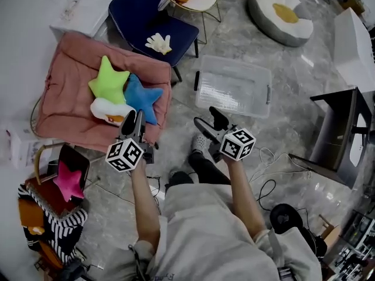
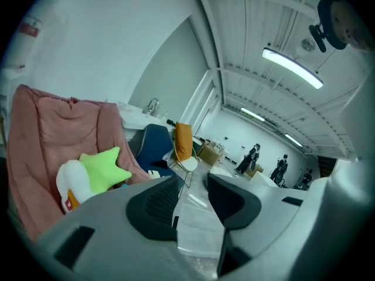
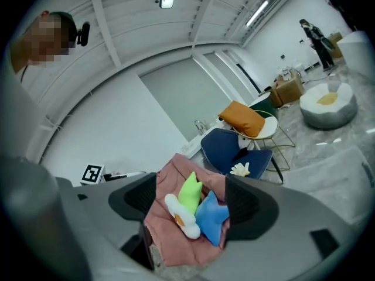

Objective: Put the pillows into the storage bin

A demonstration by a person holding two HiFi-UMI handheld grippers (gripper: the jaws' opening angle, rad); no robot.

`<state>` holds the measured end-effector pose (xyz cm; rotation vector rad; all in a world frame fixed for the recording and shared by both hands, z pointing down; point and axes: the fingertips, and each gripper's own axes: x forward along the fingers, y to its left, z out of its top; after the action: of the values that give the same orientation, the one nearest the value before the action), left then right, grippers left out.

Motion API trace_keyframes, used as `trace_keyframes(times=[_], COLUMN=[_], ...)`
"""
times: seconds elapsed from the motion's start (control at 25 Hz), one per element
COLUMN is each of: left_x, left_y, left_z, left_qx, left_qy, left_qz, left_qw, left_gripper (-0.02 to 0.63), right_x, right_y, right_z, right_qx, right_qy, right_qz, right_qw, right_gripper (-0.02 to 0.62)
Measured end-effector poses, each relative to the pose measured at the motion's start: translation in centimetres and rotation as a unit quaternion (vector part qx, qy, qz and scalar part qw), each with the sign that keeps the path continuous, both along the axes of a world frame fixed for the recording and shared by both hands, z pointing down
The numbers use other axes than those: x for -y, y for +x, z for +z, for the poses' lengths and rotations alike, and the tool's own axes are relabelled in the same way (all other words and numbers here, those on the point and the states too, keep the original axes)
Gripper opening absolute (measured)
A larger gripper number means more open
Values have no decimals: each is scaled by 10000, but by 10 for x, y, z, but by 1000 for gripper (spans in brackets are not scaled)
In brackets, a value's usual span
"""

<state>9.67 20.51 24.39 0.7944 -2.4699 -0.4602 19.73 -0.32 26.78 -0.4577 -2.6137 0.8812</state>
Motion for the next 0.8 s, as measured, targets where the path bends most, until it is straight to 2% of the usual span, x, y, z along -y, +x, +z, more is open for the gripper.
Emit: trace_keyframes(times=[0.12,0.24,0.36,0.52,0.6,0.68,0.8], left_x=[-9,-33,-62,-107,-129,-142,-158], left_y=[-2,3,7,7,3,-6,-28], left_z=[4,15,23,37,49,65,95], left_qx=[-36,-149,-283,-500,-637,-747,-853], left_qy=[-55,-216,-380,-387,-415,-607,-839], left_qz=[-250,-678,-957,-1320,-1599,-1756,-1835], left_qw=[9997,9973,9943,9892,9842,9797,9757], left_gripper=[160,160,160,156,155,155,156], right_x=[14,2,-36,-108,-143,-163,-179], right_y=[-20,-42,-65,-94,-97,-97,-107], right_z=[3,7,16,38,50,62,83], right_qx=[-14,110,195,-44,-203,-284,-432], right_qy=[-65,101,368,156,361,813,1255], right_qz=[-29,-354,-794,-1366,-1927,-2525,-3066], right_qw=[10000,9993,9960,9905,9804,9638,9425], right_gripper=[362,362,362,354,354,353,344])
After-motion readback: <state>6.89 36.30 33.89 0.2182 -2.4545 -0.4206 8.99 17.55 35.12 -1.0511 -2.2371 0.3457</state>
